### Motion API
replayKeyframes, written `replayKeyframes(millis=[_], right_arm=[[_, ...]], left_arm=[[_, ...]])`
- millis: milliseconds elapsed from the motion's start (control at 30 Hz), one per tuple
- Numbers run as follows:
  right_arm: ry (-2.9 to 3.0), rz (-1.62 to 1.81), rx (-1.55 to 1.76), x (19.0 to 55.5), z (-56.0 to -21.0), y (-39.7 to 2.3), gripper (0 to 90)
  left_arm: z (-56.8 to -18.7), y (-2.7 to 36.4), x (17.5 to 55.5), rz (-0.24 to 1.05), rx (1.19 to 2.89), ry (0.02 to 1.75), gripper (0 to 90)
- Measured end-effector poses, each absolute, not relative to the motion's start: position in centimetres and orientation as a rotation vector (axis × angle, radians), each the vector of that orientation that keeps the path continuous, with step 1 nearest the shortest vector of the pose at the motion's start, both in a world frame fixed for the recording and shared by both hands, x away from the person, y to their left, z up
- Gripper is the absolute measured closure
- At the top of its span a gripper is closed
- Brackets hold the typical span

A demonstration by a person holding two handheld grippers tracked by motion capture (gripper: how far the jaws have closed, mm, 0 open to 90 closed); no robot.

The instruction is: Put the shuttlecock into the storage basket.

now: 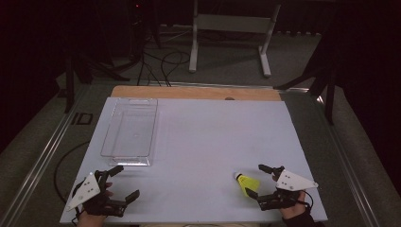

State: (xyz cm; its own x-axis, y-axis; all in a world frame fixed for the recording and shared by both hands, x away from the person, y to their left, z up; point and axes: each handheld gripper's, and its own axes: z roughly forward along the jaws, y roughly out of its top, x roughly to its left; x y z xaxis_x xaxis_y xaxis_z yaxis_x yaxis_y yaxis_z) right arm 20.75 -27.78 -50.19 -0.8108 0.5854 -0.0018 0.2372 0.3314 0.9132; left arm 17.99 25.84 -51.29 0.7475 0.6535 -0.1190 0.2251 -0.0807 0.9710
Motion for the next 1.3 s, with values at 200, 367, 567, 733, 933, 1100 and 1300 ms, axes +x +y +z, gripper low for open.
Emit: replayKeyframes(millis=[200, 367, 567, 733, 933, 1100, 1300], right_arm=[[2.252, 1.487, 0.771, 20.8, -50.2, -28.3, 8.8], [2.252, 1.483, 0.783, 20.9, -50.1, -28.3, 8.8], [2.273, 1.472, 0.798, 21.3, -49.8, -28.5, 8.8], [2.304, 1.490, 0.814, 21.7, -48.8, -29.3, 8.8], [2.340, 1.466, 0.827, 21.9, -47.7, -30.1, 8.8], [2.404, 1.417, 0.827, 22.1, -47.1, -30.5, 8.7], [2.524, 1.300, 0.852, 22.5, -47.1, -30.5, 8.7]], left_arm=[[-51.3, 25.9, 18.1, 0.426, 1.652, 0.738, 0.0], [-51.3, 25.9, 18.1, 0.427, 1.661, 0.737, 0.0], [-51.3, 25.9, 18.1, 0.428, 1.659, 0.738, 0.0], [-51.3, 25.8, 18.0, 0.432, 1.663, 0.732, 0.0], [-51.3, 25.9, 18.1, 0.430, 1.659, 0.735, 0.0], [-51.3, 25.8, 18.1, 0.429, 1.659, 0.732, 0.0], [-51.3, 25.8, 18.1, 0.430, 1.659, 0.733, 0.0]])
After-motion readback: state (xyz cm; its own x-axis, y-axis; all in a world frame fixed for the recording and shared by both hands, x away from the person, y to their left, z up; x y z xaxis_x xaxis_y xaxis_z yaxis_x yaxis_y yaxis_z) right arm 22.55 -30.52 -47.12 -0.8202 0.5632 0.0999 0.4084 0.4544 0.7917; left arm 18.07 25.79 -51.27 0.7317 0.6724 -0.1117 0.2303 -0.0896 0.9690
